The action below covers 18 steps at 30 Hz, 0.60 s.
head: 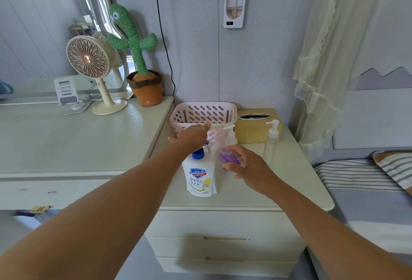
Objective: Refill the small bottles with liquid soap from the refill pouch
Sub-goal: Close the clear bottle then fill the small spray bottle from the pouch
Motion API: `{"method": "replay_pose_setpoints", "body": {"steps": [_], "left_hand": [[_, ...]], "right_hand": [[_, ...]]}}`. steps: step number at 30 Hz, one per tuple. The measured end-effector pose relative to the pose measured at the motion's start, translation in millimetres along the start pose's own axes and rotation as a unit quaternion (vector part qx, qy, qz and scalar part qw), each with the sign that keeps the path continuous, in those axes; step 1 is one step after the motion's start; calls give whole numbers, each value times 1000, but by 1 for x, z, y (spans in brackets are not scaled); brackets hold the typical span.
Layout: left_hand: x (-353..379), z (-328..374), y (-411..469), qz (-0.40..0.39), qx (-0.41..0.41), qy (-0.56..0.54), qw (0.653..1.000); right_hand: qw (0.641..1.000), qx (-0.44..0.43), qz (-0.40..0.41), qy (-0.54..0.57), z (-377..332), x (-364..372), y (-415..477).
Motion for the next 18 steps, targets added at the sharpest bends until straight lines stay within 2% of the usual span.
{"method": "replay_pose_setpoints", "body": {"steps": [10,18], "left_hand": [[16,0,4,3,-9,2,1000],[9,7,5,-6,18,22,1000]], "right_hand": [[1000,8,-3,-19,5,2,-3],[1000,9,-2,-11,2,-4,-1]]}}
Point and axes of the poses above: each hand's wrist, its own y-axis towards the middle knuckle, its own x-axis out of the palm, z = x × y, the point moved 4 cm from there along y, towards the middle knuckle, and after that the axes turned 9 degrees about -x, right-handed, at the moved point
